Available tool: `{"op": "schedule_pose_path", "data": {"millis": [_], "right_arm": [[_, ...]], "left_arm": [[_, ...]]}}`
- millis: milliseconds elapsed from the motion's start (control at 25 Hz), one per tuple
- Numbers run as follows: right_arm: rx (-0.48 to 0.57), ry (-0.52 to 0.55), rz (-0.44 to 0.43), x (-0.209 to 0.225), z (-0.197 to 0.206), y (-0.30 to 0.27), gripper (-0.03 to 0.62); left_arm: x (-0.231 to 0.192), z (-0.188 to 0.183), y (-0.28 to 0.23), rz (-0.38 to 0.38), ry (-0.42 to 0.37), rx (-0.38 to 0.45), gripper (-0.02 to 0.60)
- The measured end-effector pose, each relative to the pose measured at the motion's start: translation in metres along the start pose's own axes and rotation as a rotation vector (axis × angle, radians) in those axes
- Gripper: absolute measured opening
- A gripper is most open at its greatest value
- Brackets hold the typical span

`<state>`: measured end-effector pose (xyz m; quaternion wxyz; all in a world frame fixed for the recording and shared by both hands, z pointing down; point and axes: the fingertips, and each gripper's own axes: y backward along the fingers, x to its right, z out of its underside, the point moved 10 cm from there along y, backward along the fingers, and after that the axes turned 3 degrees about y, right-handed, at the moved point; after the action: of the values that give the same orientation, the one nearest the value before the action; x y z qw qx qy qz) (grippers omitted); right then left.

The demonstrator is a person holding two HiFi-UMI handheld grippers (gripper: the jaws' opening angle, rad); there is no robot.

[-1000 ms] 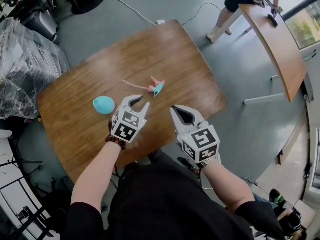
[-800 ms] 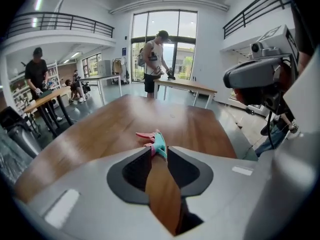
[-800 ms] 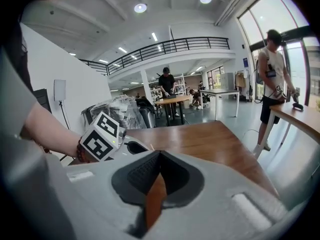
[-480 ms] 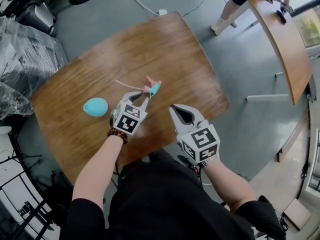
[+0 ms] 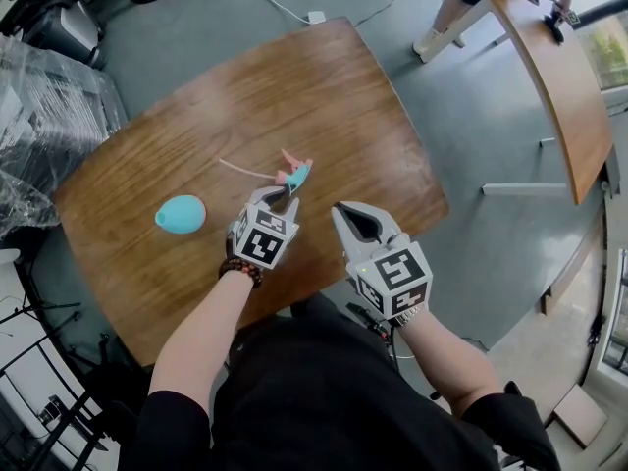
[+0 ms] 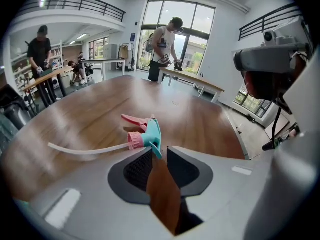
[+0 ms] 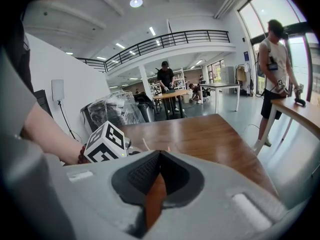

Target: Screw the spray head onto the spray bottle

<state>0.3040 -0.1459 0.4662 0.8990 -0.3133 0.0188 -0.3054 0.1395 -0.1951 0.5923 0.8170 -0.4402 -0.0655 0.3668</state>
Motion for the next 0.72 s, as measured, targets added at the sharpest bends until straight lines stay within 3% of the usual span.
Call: {"op": "schedule_pose_path", "data": {"millis": [320,560,720], "right_arm": [[-0.009,-0.001,0.0,0.003,0.001,-0.003,-0.008],[-0.006,0.022,-0.003,0.003,0.0,-0.002,-0.008],[-0.014,0.103,-0.013,0.0,0.001,-0.002,-0.008]], "left_arm": [[0.001,0.001,-0.007,-0.06,0.04,-0.001,0.048],[-0.002,-0.003,0.001,-0.042,0.056,0.025,0.033],[-0.001,-0.006,0.013,-0.021,0.069,0.039,0.026]]}}
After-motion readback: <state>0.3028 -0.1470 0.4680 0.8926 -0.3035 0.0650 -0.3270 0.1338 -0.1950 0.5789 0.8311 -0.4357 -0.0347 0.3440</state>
